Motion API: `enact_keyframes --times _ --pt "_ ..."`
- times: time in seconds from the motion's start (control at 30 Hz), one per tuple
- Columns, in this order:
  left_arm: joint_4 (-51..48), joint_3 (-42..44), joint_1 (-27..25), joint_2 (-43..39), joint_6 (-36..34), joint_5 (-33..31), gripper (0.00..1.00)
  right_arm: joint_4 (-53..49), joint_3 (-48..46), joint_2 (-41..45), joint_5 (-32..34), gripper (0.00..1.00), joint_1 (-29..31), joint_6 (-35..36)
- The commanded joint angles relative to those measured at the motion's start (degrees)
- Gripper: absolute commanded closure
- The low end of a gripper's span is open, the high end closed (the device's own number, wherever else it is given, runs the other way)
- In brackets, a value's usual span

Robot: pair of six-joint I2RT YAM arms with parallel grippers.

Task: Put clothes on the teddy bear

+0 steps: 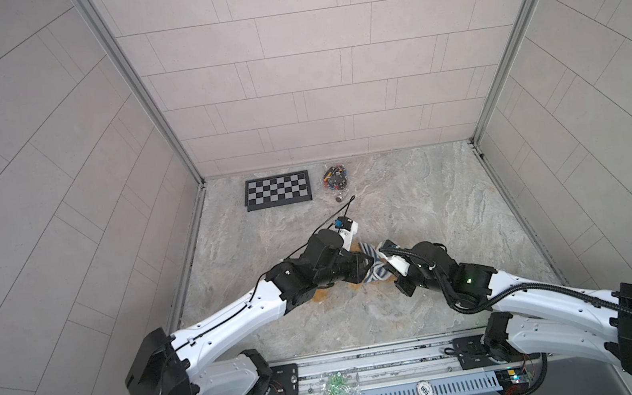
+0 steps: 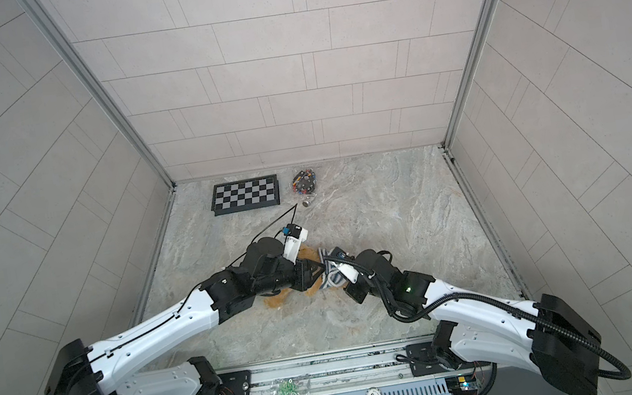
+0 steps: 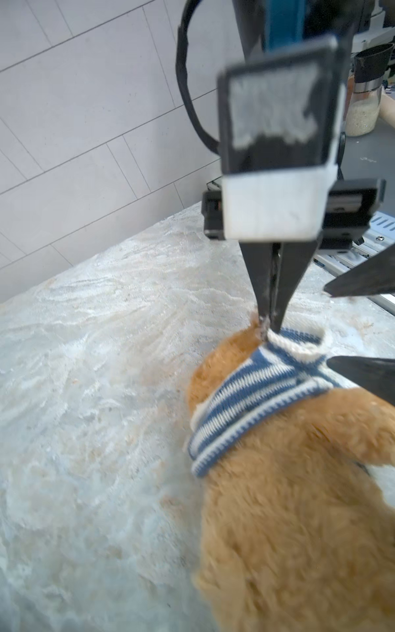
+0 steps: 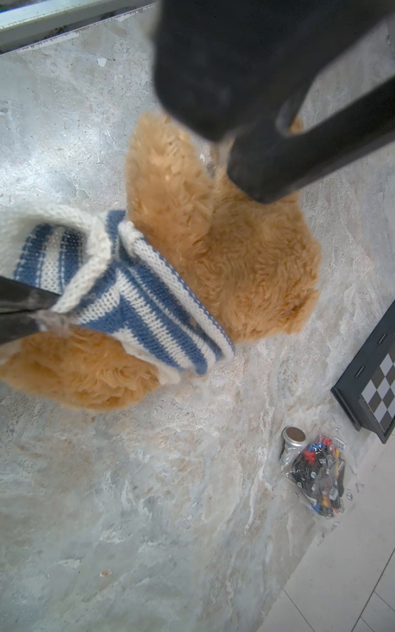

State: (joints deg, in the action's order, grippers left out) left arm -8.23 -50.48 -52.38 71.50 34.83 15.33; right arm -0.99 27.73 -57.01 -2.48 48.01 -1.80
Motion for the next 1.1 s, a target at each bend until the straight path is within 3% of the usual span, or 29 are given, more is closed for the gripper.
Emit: enact_keyframes --times 0.0,0.17,0.47,1.07 --pt "-3.25 -1.52 -0.44 3.85 0.52 -0.98 0.72 1.08 -0.74 1.50 0.68 1.00 0.12 -0.92" --pt "-4.08 -0.99 -0.44 6.04 2.93 -4.41 0.77 1.51 -1.87 3.19 0.90 1.00 0.07 -1.10" --pt "-4.03 -1.03 -0.51 8.37 4.02 -7.84 0.72 3.58 -2.94 3.57 -0.09 1.00 0.07 -1.23" --pt "-2.23 -3.54 -0.44 13.22 2.94 -5.37 0.77 5.30 -3.11 2.96 -0.61 1.00 0.05 -1.67"
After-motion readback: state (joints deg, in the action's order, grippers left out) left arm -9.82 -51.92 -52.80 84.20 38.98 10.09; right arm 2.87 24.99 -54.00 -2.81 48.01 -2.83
